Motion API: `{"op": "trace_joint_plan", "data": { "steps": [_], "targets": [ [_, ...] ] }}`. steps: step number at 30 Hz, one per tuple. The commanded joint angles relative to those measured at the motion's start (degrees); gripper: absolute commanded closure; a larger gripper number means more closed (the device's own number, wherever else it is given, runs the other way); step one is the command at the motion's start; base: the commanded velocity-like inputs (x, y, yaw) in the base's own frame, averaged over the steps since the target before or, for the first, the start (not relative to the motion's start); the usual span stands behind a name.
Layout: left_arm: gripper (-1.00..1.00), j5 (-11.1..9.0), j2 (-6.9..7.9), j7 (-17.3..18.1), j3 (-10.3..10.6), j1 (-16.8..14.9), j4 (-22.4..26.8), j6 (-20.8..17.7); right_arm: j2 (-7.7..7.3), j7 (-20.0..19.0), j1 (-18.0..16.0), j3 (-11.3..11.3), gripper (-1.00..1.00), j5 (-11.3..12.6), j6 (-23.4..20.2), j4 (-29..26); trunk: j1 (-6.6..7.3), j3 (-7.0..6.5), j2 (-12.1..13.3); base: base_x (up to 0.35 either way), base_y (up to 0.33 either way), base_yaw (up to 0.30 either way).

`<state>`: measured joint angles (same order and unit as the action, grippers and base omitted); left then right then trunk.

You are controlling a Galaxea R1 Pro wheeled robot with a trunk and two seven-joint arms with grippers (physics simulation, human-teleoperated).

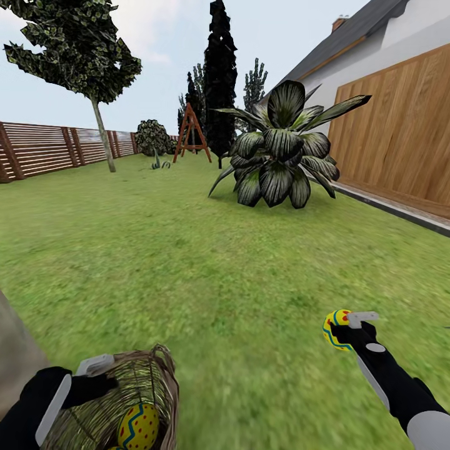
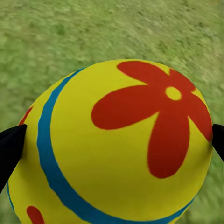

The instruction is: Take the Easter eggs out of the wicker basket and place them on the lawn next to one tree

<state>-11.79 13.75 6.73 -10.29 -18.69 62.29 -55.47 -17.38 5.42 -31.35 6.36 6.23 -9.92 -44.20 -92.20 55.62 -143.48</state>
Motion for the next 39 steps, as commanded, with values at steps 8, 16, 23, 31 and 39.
{"op": "trace_joint_plan", "data": {
  "steps": [8,16,23,31,39],
  "targets": [
    [-1.00,0.0,-0.02,0.5,-0.2,0.0,0.0,-0.1,-0.11,0.6,0.0,0.4,1.00,0.6,-0.3,-0.1,0.01,0.06,0.0,0.000,0.000,0.000],
    [-1.00,-0.1,-0.20,0.5,-0.3,0.0,-0.2,0.0,-0.11,0.7,0.0,0.4,1.00,0.5,-0.4,0.0,-0.09,0.95,-0.1,0.000,0.000,0.000],
    [-1.00,0.0,-0.30,0.4,-0.3,0.0,-0.3,0.0,-0.11,0.7,0.0,0.5,1.00,0.4,-0.4,0.0,-0.27,2.50,-0.2,0.000,0.000,0.000],
    [-1.00,-0.1,-0.22,0.4,-0.4,0.0,-0.2,-0.1,-0.11,0.7,0.0,0.4,1.00,0.4,-0.4,0.0,-0.48,4.27,-0.3,0.000,0.000,0.000],
    [-1.00,-0.1,-0.23,0.4,-0.5,0.0,-0.2,0.0,-0.03,0.7,0.0,0.4,1.00,0.4,-0.4,0.0,-0.68,6.04,-0.4,0.000,0.000,0.000]
  ]
}}
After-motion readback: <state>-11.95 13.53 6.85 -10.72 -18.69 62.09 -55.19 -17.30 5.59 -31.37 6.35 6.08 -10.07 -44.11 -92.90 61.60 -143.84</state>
